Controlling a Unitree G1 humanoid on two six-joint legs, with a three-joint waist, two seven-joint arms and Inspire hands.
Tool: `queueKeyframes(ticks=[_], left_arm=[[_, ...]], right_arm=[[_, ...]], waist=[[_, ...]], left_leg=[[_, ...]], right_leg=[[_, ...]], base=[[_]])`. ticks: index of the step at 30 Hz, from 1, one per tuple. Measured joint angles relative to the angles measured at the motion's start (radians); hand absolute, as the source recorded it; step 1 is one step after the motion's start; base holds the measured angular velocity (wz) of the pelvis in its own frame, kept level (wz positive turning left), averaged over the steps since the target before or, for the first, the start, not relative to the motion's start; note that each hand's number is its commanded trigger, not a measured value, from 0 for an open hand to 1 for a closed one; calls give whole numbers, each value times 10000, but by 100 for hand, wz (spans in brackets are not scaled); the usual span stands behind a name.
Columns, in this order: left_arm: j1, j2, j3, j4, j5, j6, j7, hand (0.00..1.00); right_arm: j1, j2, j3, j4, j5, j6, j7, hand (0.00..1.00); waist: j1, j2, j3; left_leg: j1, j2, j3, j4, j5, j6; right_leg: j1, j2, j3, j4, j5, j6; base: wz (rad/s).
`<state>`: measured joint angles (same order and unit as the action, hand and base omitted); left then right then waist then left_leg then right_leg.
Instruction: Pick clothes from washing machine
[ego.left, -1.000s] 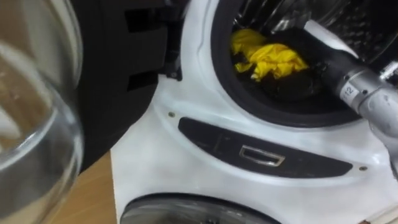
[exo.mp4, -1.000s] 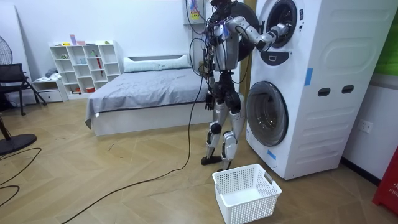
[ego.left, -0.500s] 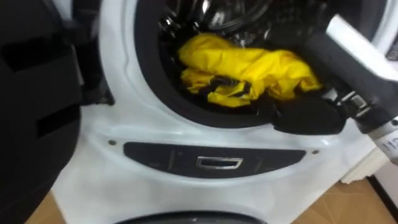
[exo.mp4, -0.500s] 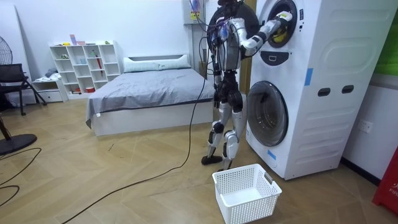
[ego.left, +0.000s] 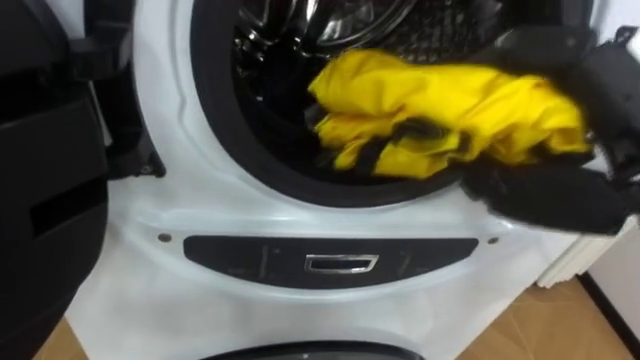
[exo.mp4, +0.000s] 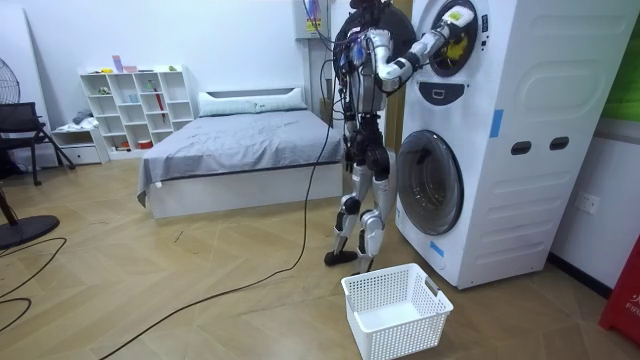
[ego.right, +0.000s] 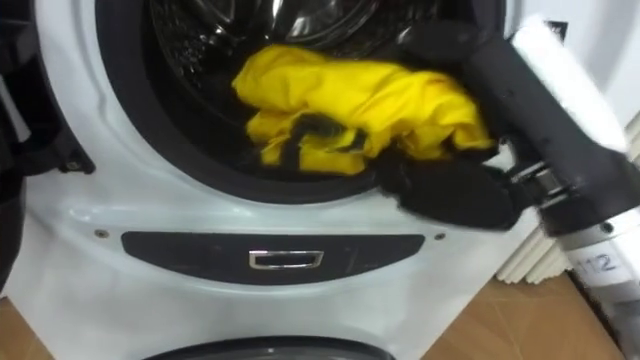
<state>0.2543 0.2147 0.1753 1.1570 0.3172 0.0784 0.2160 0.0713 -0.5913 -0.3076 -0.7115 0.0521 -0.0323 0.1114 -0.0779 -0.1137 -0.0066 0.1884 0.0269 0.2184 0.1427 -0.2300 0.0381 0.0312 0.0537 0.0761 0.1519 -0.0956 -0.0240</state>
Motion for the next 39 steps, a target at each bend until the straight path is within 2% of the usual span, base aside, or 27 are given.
queueKeyframes(ticks=[3, 6, 7, 8, 10, 12, 15, 17, 19, 20, 23, 25, 28, 30, 33, 35, 39], left_arm=[[69, 38, 166, 5, -2, 22, 6, 0], [162, 15, 169, 0, 56, 41, 4, 0], [163, 5, 181, -7, 95, 39, 3, 0], [161, -4, 203, -12, 153, 26, -2, 0], [203, 36, 390, 11, 139, 55, -10, 0], [228, 29, 376, 0, 76, 61, -13, 0], [270, 30, 456, -98, 50, 94, -7, 0], [265, 30, 483, -186, -4, 205, 30, 0], [244, 24, 483, -194, -2, 274, 102, 0], [205, 32, 484, -232, -1, 276, 113, 0], [189, 107, 468, -415, -18, 255, 186, 0], [185, 122, 263, -516, -106, 299, 176, 0], [139, 116, -191, -659, -108, 520, 110, 0], [92, 119, -458, -736, -105, 654, 83, 0], [-59, 177, -965, -787, -108, 766, 85, 0], [-189, 197, -1185, -778, -107, 774, 88, 0], [-404, 193, -1449, -775, -123, 828, 84, 0]], right_arm=[[140, 73, -283, 36, 441, 3, -503, 100], [751, 239, -837, 224, 823, -34, -697, 100], [859, 360, -956, 239, 817, -75, -702, 100], [1005, 371, -1167, 249, 794, -129, -730, 100], [1187, 513, -1383, 417, 793, -117, -845, 100], [1400, 530, -1883, 885, 704, -82, -1205, 100], [1756, 804, -2742, 1874, 421, 334, -2129, 100], [2125, 1045, -3087, 2421, 414, 750, -2769, 100], [2159, 1138, -3110, 2767, 336, 1031, -3184, 100], [2192, 1162, -3120, 2854, 367, 1201, -3446, 100], [2268, 1167, -3121, 3001, 396, 1333, -3893, 100], [2265, 1168, -3121, 3156, 528, 1342, -4078, 100], [2275, 1188, -3111, 3468, 650, 1468, -4208, 100], [2330, 1350, -3019, 3453, 648, 1620, -4322, 100], [2488, 1950, -2761, 3453, 648, 1717, -4421, 100], [2584, 2312, -2166, 3488, 745, 1795, -4463, 100], [2651, 2516, -1521, 4077, 1118, 1799, -4356, 100]], waist=[[-119, -62, -13], [-304, -59, -9], [-307, -23, 8], [-308, 107, 36], [-339, 75, 56], [-532, 75, 56], [-721, 72, 50], [-1096, 80, 49], [-1356, 85, 44], [-1405, 135, 45], [-1520, 141, 54], [-1665, 150, 67], [-1728, 148, 81], [-1702, 164, 88], [-1675, 190, 96], [-1639, 227, 106], [-1645, 359, 166]], left_leg=[[-24, -3, 10, -2, -25, -40], [18, 40, 163, -7, -82, -124], [-15, 97, 412, -24, -170, -134], [-25, 237, 514, -120, -450, -85], [-44, 315, 658, -108, -519, -75], [-31, 312, 704, -95, -526, -82], [-117, 304, 968, -101, -528, -85], [-212, 315, 1067, -94, -526, -89], [-207, 328, 1165, -119, -534, -117], [-198, 352, 1358, -137, -551, -145], [-170, 390, 1505, -123, -572, -181], [-125, 443, 1618, -124, -612, -243], [-55, 493, 1814, -138, -654, -310], [-54, 525, 1952, -140, -679, -353], [-83, 585, 2170, -135, -709, -405], [-116, 618, 2429, -126, -734, -447], [-98, 652, 2702, -95, -743, -465]], right_leg=[[-24, 18, 20, -3, 2, 3], [-71, 57, 61, 3, 2, 3], [-145, 121, 88, 15, 2, 3], [-181, 281, 85, 9, 0, 0], [-199, 381, 135, 48, 50, -80], [-217, 384, 150, 105, 49, -80], [-453, 434, 336, 209, 49, -80], [-576, 459, 378, 212, 62, -101], [-634, 539, 539, 239, 70, -113], [-737, 600, 700, 324, 72, -120], [-869, 759, 1076, 405, 113, -184], [-867, 831, 1151, 401, 127, -206], [-871, 952, 1371, 391, 157, -248], [-911, 1046, 1507, 403, 180, -271], [-1051, 1138, 1659, 507, 187, -283], [-1186, 1215, 1735, 539, 219, -333], [-1212, 1281, 1897, 533, 234, -355]], base=[[-21], [-2], [-17], [-22], [-23], [-14], [-27], [-15], [-25], [-41], [-48], [-21], [-21], [-23], [-21], [-32], [-17]])
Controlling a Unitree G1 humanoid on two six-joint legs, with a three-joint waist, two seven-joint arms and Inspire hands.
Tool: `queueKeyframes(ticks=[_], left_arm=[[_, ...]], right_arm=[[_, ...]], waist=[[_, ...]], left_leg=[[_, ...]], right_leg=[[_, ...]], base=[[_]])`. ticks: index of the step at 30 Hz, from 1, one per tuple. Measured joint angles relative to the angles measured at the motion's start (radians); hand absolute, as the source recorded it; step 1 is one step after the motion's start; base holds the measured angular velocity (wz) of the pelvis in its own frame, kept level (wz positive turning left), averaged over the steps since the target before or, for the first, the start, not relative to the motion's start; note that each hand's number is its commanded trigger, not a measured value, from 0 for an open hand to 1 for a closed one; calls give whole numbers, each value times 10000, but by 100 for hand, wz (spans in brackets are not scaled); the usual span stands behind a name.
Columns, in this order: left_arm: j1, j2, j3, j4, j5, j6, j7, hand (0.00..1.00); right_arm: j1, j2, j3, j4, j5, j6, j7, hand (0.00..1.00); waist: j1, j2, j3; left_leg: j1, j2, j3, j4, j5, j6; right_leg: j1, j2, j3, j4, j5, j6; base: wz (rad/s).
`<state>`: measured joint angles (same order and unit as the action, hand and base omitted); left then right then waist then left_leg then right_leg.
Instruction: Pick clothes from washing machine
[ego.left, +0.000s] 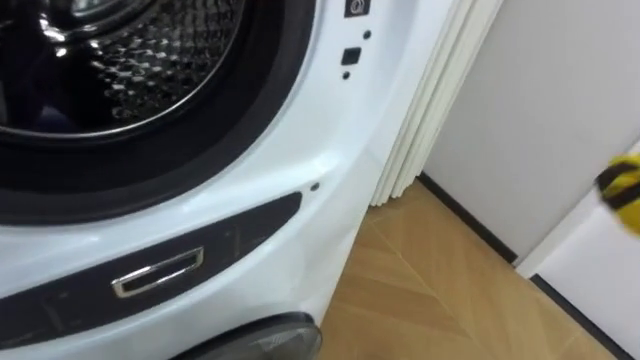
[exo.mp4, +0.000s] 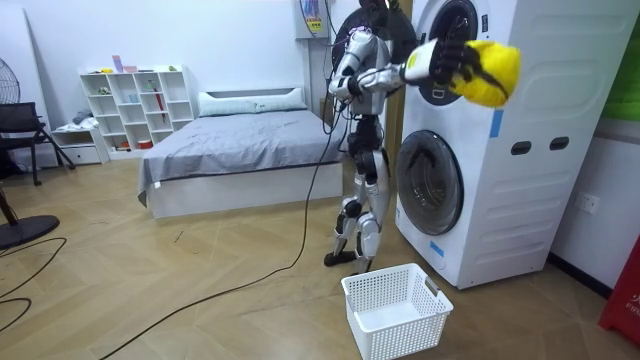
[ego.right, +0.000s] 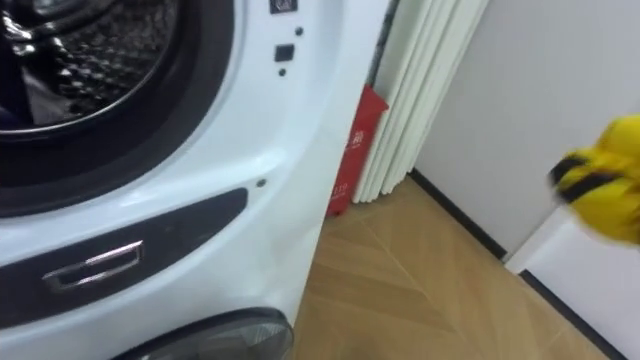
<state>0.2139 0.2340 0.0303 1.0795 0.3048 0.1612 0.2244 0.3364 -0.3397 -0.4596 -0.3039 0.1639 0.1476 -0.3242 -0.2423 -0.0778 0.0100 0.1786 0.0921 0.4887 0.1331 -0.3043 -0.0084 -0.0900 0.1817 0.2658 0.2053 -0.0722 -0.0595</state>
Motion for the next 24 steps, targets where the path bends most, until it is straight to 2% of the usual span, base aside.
queueKeyframes(ticks=[1, 3, 6, 8, 11, 12, 14, 15, 18, 20, 24], left_arm=[[-41, 2, -48, 1, -26, -3, -6, 0], [-12, 15, -246, 10, -137, -4, -15, 0], [-13, 57, -582, 8, -197, -10, -240, 0], [-140, 68, -773, 10, -183, -20, -440, 0], [-355, 126, -854, -24, -309, -151, -491, 0], [-417, 122, -903, -37, -343, -164, -532, 0], [-808, 106, -1209, -85, -410, -182, -659, 0], [-913, 106, -1249, -41, -422, -144, -691, 0], [-1125, 86, -1385, 96, -811, -132, -818, 0], [-1330, 68, -1769, 209, -1424, -204, -924, 0], [-1632, -106, -1846, 298, -1496, -231, -1103, 0]], right_arm=[[-3, 3, 178, 305, 108, 29, 6, 100], [-34, 12, 489, 814, 323, 41, 9, 100], [-32, 102, 961, 1676, 727, 57, 113, 100], [-49, 200, 1042, 2335, 832, 31, 200, 100], [-321, 209, 1262, 3811, 969, 18, 455, 100], [-389, 209, 1262, 4130, 983, 18, 499, 100], [-833, 203, 1262, 5149, 1441, 7, 550, 100], [-942, 203, 1262, 5346, 1522, 1, 560, 100], [-1538, 195, 1268, 6476, 1571, -134, 548, 100], [-2039, 192, 1267, 7381, 1605, -395, 483, 100], [-3028, 139, 1266, 8788, 1854, -700, 439, 100]], waist=[[31, 64, 7], [60, 228, -76], [42, 398, -83], [-29, 686, -62], [-104, 850, -81], [-117, 899, -66], [-274, 1156, -31], [-285, 1223, -39], [-323, 1533, 34], [-542, 1926, 38], [-586, 2274, 25]], left_leg=[[16, 1, 88, 26, 0, 0], [26, 6, 402, 62, -2, -4], [-92, 0, 836, 271, -4, -7], [-345, -22, 919, 345, -3, -7], [-649, -49, 1315, 361, -4, -7], [-735, -64, 1365, 359, -4, -7], [-1192, -192, 1409, 407, -4, -6], [-1344, -203, 1411, 432, -4, -6], [-1774, -317, 1368, 650, -5, 1], [-2130, -354, 1378, 688, -4, 5], [-2718, -504, 1384, 816, 30, 62]], right_leg=[[-9, 28, 126, 5, 9, -8], [-128, 95, 340, 32, 36, -7], [-352, 144, 578, 165, 41, -4], [-636, 167, 751, 220, 97, 32], [-1125, 272, 997, 468, 115, 51], [-1248, 281, 1026, 527, 117, 53], [-1838, 301, 1168, 705, 167, 118], [-2005, 293, 1173, 753, 179, 137], [-2573, 304, 1306, 1051, 203, 167], [-2925, 293, 1407, 1089, 231, 216], [-3659, 304, 1672, 1438, 271, 300]], base=[[-30], [-37], [-40], [-29], [-32], [-22], [-26], [-35], [-34], [-9], [-18]])
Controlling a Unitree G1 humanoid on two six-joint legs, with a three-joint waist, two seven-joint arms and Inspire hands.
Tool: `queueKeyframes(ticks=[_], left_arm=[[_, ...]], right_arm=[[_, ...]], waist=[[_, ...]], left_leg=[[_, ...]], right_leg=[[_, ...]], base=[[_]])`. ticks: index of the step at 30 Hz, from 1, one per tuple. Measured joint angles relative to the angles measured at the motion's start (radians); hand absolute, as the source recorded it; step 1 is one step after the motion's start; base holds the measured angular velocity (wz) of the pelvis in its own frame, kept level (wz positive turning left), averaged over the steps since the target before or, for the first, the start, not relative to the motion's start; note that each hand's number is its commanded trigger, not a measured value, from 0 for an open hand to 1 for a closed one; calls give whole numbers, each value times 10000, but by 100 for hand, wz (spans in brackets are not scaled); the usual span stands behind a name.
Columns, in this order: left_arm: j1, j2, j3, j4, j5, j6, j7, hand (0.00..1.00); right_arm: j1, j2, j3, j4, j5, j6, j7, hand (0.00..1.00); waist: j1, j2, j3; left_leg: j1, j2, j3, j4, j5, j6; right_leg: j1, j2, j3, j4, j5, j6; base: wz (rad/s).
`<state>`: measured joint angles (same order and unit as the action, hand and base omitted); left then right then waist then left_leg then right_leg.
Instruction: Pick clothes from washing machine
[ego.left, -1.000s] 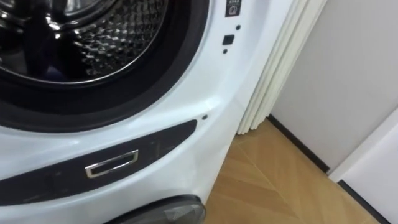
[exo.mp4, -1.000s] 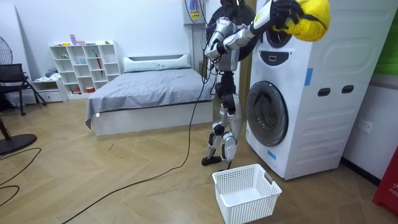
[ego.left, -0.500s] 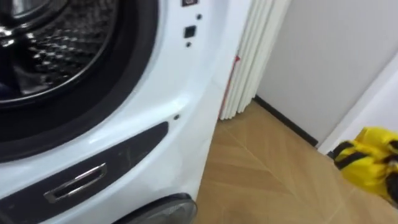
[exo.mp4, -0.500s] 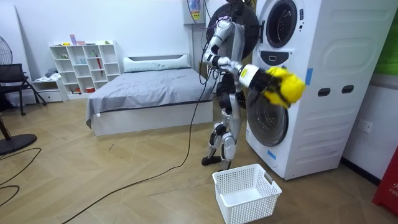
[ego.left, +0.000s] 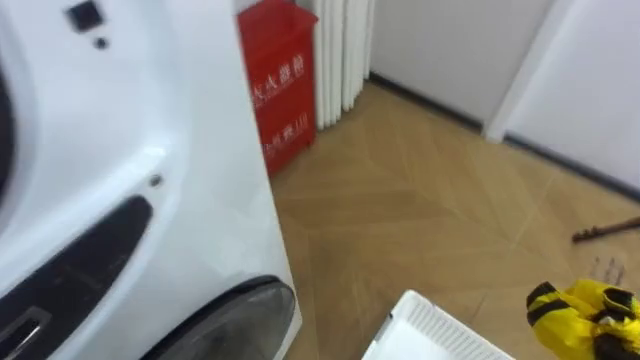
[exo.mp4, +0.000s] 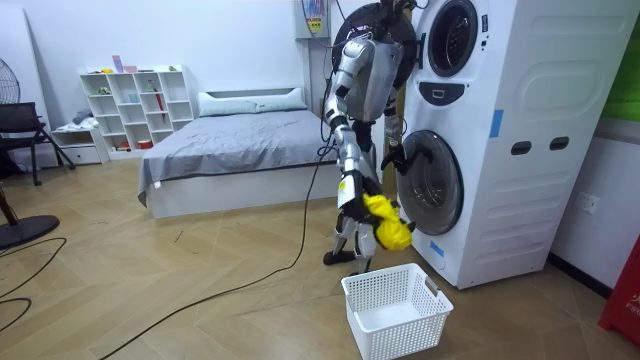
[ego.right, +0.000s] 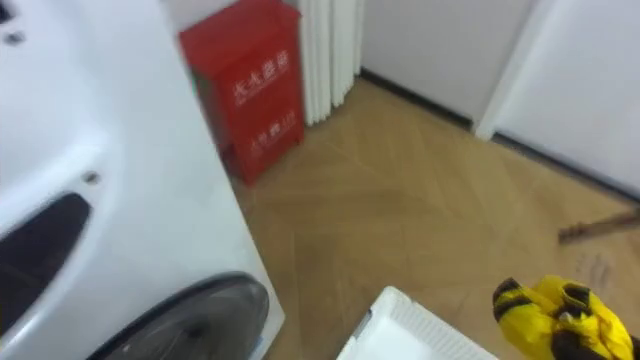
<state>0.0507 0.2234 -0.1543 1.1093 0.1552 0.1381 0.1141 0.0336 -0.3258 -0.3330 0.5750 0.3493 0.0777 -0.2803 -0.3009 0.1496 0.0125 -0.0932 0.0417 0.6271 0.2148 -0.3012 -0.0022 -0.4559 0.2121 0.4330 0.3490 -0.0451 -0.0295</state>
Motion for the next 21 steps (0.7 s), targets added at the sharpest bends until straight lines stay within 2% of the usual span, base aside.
queueKeyframes(ticks=[1, 2, 5, 7, 10, 18, 19, 20, 21], left_arm=[[-134, -64, -63, 106, -85, -57, -15, 0], [-262, -81, -73, 110, -171, -68, -102, 0], [-433, -62, -313, 126, -551, -199, -114, 0], [-521, -70, -585, 122, -869, -369, -116, 0], [-655, -76, -736, 116, -871, -565, -103, 0], [-691, -116, -1081, 120, -1214, -834, -79, 0], [-725, -129, -1191, 155, -1259, -877, -74, 0], [-824, -189, -1241, 220, -1249, -929, -71, 0], [-864, -219, -1246, 237, -1251, -952, -62, 0]], right_arm=[[-248, -12, 1, 210, 69, -42, -16, 100], [-403, -18, 70, 378, 94, -188, -29, 100], [-726, -60, 489, 482, 243, -375, -157, 100], [-983, -120, 679, 647, 279, -496, -173, 100], [-1480, -155, 833, 1088, 269, -624, -176, 100], [-1758, -252, 1033, 1671, 172, -842, -359, 100], [-1760, -251, 1165, 1671, 186, -919, -449, 87], [-1763, -247, 1175, 1741, 185, -1004, -456, 79], [-1775, -247, 1175, 1791, 183, -1023, -458, 84]], waist=[[12, 100, 29], [8, 179, 15], [21, 278, 29], [17, 399, 59], [50, 553, 43], [77, 648, 24], [77, 648, 24], [89, 648, 25], [91, 647, 25]], left_leg=[[-132, -32, 1, 35, 6, 12], [-279, -62, 9, 87, 9, 16], [-586, -173, -4, 85, 93, 159], [-747, -195, -6, 87, 96, 166], [-1022, -222, -23, 77, 127, 221], [-1188, -243, -157, 78, 256, 233], [-1212, -261, -185, 83, 274, 235], [-1213, -294, -254, 81, 302, 249], [-1209, -314, -295, 79, 316, 256]], right_leg=[[-158, 0, 43, 62, 19, 26], [-321, 0, 80, 129, 26, 37], [-717, -15, 183, 299, 31, 65], [-900, -34, 137, 343, 60, 96], [-1193, -46, 130, 373, 121, 151], [-1335, -52, 84, 519, 128, 131], [-1377, -75, 46, 565, 163, 73], [-1397, -118, 15, 660, 158, 26], [-1400, -138, -4, 674, 143, 16]], base=[[-13], [-10], [-3], [3], [5], [6], [11], [15], [21]])
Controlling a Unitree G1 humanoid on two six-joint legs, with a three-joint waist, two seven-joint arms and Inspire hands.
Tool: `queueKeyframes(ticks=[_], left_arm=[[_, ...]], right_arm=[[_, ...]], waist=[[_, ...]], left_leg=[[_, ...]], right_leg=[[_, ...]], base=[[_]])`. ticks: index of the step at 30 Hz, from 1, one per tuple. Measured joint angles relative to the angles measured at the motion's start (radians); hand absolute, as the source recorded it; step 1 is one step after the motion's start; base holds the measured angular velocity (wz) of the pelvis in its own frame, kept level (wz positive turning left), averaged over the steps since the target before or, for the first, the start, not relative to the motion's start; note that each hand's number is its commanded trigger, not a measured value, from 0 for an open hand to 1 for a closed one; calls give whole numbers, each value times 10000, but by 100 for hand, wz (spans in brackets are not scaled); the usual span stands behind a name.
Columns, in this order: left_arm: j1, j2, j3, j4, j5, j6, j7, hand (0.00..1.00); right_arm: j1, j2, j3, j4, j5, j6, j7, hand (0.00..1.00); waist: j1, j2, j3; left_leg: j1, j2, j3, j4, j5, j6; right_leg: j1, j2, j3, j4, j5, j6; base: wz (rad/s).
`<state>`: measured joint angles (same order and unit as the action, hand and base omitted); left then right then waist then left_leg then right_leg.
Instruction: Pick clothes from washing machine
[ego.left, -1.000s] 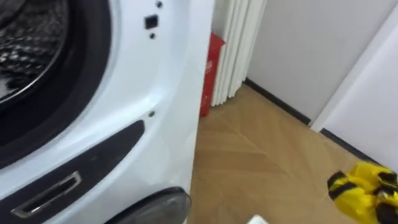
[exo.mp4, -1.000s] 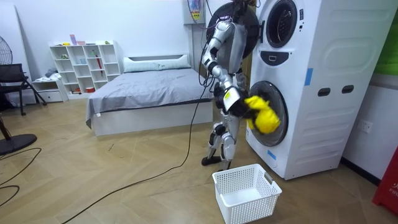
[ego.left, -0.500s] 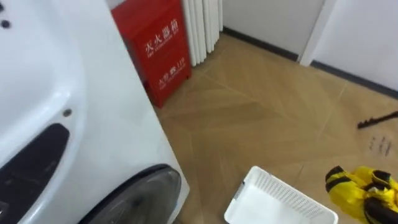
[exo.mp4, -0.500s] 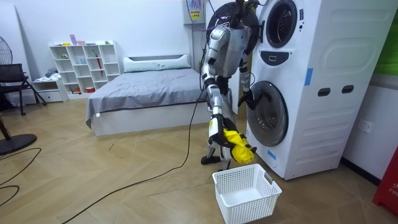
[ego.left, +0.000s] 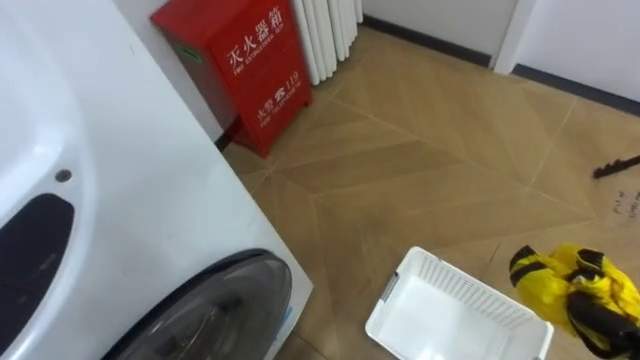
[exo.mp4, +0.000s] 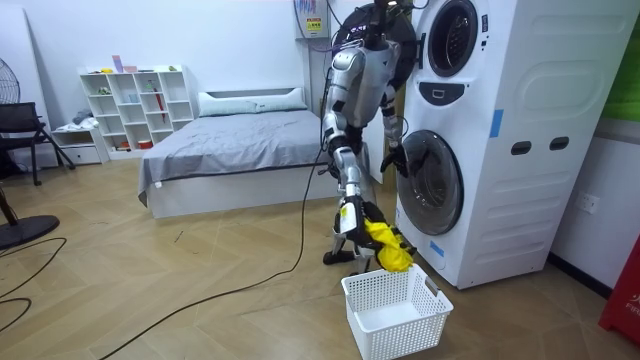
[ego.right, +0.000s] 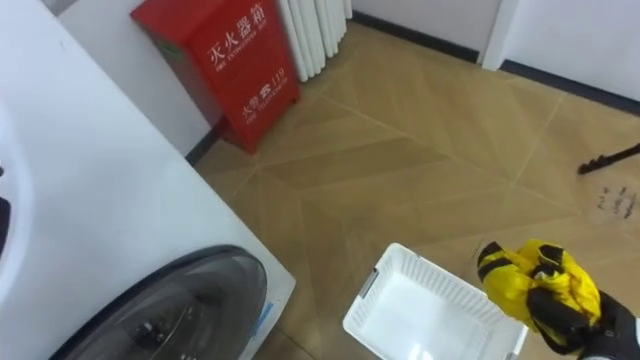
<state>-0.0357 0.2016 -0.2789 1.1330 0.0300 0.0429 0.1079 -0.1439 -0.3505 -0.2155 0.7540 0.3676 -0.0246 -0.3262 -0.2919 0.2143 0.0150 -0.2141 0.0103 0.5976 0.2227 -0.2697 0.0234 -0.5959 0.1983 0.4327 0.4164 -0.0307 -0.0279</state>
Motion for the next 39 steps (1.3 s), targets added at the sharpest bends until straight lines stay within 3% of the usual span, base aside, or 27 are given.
queueKeyframes(ticks=[3, 4, 5, 11, 21, 32, 39], left_arm=[[-136, -66, -3, 96, -7, -106, 107, 0], [-136, -67, -53, 121, -24, -138, 159, 0], [-140, -68, -137, 163, -51, -166, 186, 0], [-114, -100, -380, 172, -400, -190, 184, 0], [-136, -107, -392, 173, -421, -222, 173, 0], [-51, -96, -415, 299, -1078, -190, 91, 0], [97, -10, -397, 305, -1171, -178, 76, 0]], right_arm=[[-123, 0, 2, 181, -9, -86, -1, 57], [-162, 1, 4, 200, -5, -108, -14, 43], [-183, 1, 21, 205, -11, -135, -64, 0], [-188, 124, 542, 349, 175, -205, -206, 0], [84, 155, 755, 231, 370, -211, -204, 0], [497, 154, 789, 154, 452, -211, -203, 0], [1018, 175, 760, -100, 590, -211, -212, 0]], waist=[[24, -4, 3], [25, -6, 4], [39, -6, 4], [144, -9, 6], [229, -44, -11], [218, -370, -36], [206, -374, -44]], left_leg=[[1, -66, -134, -5, 75, 43], [-21, -82, -156, -5, 95, 62], [-42, -78, -188, 1, 107, 76], [-88, -82, -323, -81, 141, 128], [-92, -187, -793, -178, 186, 140], [261, -212, -946, -171, 186, 143], [356, -210, -1064, -243, 182, 148]], right_leg=[[0, -85, -46, 23, -19, 40], [0, -121, -79, 21, -58, 105], [0, -196, -244, 7, -84, 119], [1, -326, -395, 13, -41, 183], [33, -448, -702, 40, -96, 36], [410, -584, -839, -10, -340, 108], [549, -600, -967, -8, -371, 89]], base=[[16], [10], [9], [9], [11], [6], [5]])
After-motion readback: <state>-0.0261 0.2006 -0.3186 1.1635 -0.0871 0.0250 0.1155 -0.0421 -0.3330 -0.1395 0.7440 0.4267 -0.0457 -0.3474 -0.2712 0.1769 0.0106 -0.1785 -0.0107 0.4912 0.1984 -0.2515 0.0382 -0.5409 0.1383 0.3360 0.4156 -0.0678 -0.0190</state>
